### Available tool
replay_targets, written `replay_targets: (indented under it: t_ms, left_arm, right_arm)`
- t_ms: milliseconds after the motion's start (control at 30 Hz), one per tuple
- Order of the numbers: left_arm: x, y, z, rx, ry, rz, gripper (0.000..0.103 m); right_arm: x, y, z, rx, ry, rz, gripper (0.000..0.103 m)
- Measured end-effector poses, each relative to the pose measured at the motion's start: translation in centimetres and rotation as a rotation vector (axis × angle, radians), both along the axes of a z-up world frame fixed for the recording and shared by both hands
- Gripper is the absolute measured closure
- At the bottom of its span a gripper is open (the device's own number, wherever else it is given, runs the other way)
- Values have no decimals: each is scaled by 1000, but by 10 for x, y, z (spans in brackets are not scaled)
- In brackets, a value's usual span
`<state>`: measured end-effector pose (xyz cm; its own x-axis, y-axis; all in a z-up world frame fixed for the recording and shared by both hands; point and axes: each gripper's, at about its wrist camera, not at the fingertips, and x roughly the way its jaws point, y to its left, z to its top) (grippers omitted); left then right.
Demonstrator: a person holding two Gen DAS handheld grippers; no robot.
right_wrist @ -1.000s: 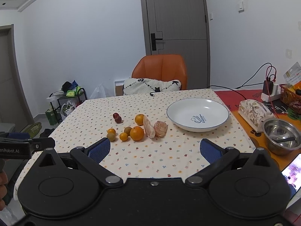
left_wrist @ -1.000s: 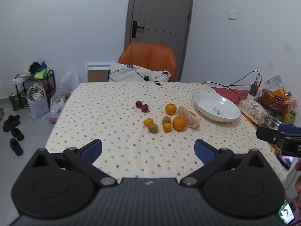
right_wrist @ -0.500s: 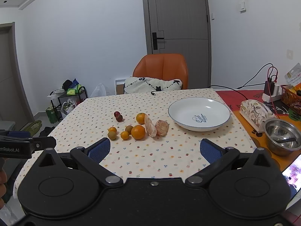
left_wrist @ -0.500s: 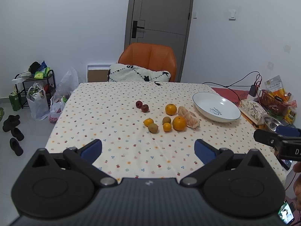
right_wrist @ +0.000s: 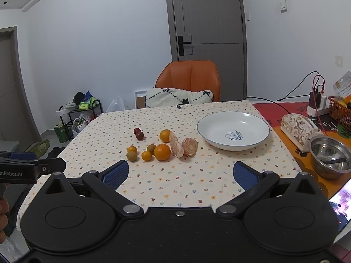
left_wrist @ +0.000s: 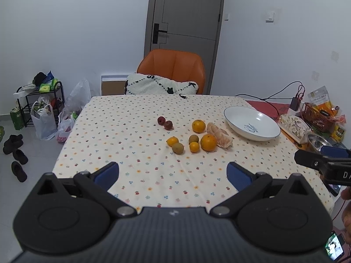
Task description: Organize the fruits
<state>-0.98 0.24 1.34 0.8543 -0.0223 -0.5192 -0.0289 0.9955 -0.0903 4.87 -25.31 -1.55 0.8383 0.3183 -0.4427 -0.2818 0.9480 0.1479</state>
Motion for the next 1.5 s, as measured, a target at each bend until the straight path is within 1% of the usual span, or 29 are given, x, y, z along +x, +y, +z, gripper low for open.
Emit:
replay_targets:
  t_ms: [500,867,1100,1300,1500]
  left_arm:
    - [2,2,-4,3,9,3,0]
    - [8,4,-5,19,6,11,0]
    - [23,6,-7,39,2,13,0]
    - [41,5,-9,61,4,0,0]
    - [60,6,-16,38,20,-23,0]
  right_arm:
    - [1,2,-1,-11,5,1,0]
    - [5,0,-7,-6,15,-4,0]
    - [17,-1,-6,19,16,-9,0]
    - [35,-2,-9,50,21,1,0]
    - [52,2,-17,51,21,19,0]
